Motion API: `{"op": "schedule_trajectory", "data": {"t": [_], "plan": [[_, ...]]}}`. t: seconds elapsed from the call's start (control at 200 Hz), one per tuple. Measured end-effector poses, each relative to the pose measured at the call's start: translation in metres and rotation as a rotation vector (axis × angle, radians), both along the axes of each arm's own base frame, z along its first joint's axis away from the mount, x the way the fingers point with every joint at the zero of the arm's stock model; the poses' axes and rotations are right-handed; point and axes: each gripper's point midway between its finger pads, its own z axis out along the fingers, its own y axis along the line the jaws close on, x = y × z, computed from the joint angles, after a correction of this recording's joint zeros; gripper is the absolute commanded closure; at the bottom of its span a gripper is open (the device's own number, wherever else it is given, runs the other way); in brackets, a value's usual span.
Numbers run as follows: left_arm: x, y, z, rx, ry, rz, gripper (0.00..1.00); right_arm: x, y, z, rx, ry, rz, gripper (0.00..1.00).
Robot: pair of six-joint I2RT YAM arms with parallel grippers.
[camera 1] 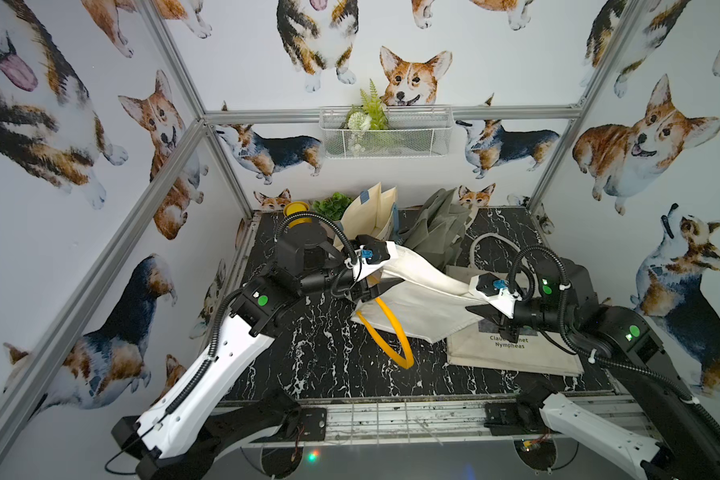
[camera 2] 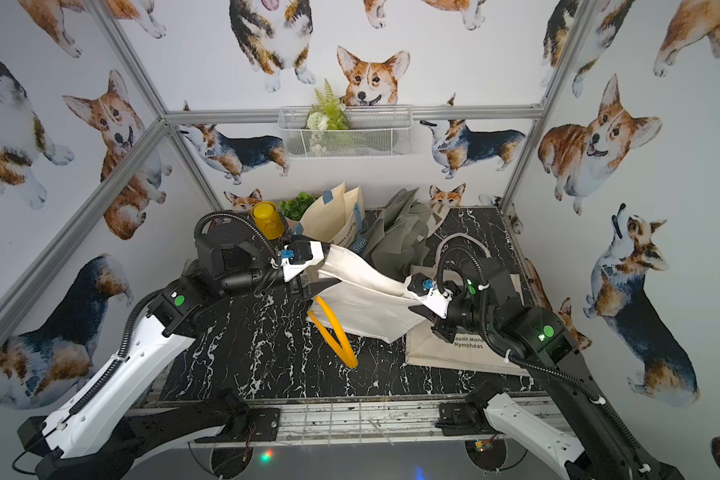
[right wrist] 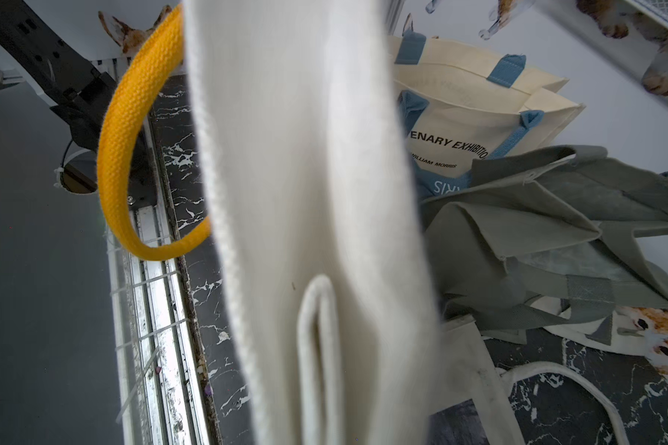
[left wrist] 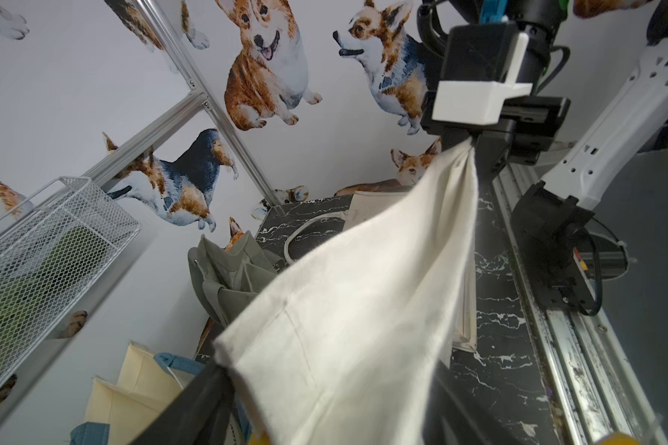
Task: Put away the canvas bag
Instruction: Press the canvas bag.
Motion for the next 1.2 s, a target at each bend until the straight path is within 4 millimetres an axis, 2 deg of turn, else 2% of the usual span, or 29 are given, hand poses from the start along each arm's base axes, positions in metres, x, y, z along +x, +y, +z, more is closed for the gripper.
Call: {"op": "schedule_trajectory", "data": {"t": [0.095,0.28,0.395,0.496,0.736,0.831,0.921,1.006,1.196], "plan": [[-0.018,-0.007,-0.009,0.119,-0.047,-0.041,0.24,0.003,-0.001,-0.001,-0.057,0.020,0.010,1.00],[-0.028,-0.005,-0.022,0.233,-0.081,-0.047,0.23,0.006,0.000,-0.006,-0.117,0.053,0.032,1.00],[-0.026,-0.006,-0.021,0.251,-0.117,-0.026,0.21,0.009,-0.004,-0.011,-0.147,0.063,0.018,1.00],[-0.017,0.003,-0.021,0.257,-0.151,0.045,0.20,0.009,-0.012,-0.019,-0.183,0.093,-0.008,1.00],[-0.015,0.010,-0.018,0.238,-0.152,0.084,0.21,0.006,-0.016,-0.020,-0.193,0.102,-0.016,1.00],[-0.018,-0.003,-0.013,0.233,-0.137,0.043,0.20,0.006,-0.016,-0.020,-0.199,0.108,-0.012,1.00],[-0.026,-0.025,-0.011,0.231,-0.114,-0.030,0.20,0.008,-0.015,-0.021,-0.209,0.116,-0.008,1.00],[-0.030,-0.039,-0.011,0.237,-0.098,-0.074,0.19,0.009,-0.014,-0.019,-0.210,0.116,-0.006,1.00],[-0.032,-0.058,-0.023,0.271,-0.029,-0.129,0.17,0.008,-0.015,-0.014,-0.201,0.092,-0.002,1.00]]}}
